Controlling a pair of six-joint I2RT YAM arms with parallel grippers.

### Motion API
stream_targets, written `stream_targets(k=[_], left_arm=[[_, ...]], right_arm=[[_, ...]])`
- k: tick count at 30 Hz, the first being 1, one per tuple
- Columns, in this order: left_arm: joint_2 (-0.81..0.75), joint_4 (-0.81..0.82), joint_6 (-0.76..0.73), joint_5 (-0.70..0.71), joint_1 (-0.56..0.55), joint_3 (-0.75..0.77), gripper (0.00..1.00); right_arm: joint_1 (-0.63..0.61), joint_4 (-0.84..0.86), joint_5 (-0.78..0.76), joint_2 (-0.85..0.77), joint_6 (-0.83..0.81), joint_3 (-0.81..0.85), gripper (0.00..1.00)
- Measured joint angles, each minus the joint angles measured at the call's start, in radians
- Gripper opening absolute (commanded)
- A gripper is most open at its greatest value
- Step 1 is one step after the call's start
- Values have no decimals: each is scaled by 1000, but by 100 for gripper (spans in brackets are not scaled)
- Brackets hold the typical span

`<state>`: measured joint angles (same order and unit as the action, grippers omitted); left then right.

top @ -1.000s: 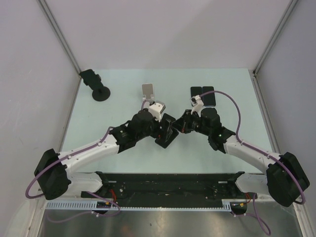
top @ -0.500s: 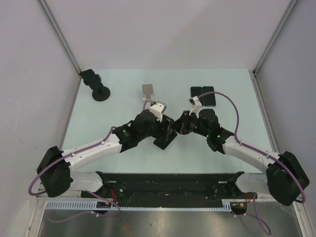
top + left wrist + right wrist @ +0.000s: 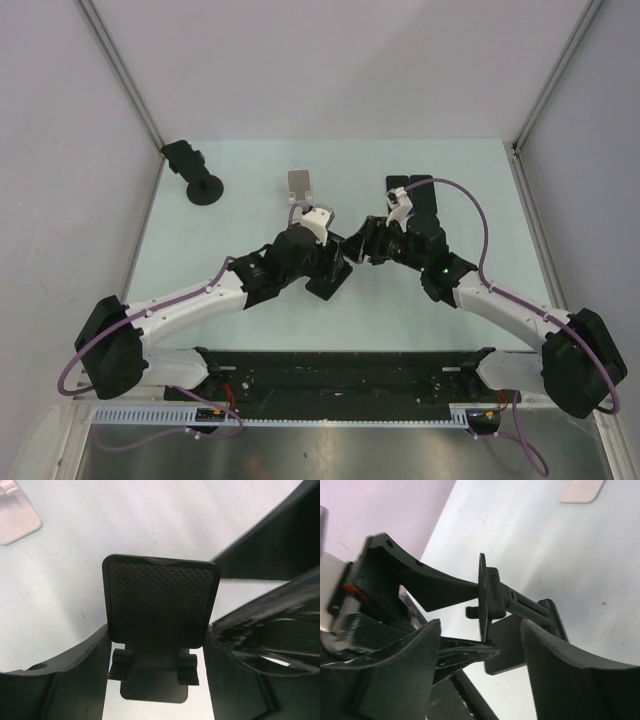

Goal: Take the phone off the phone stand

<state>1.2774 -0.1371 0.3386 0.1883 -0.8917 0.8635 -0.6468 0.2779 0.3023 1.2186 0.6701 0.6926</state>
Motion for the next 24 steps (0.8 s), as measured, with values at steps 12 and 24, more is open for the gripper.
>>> stream_targets(k=[12, 24], left_arm=[[77, -15, 5, 245, 2, 106, 0], [506, 0, 47, 454, 97, 562, 0]], right_arm=[[69, -260, -206, -175, -140, 92, 100], [167, -571, -507, -335, -254, 92, 100]])
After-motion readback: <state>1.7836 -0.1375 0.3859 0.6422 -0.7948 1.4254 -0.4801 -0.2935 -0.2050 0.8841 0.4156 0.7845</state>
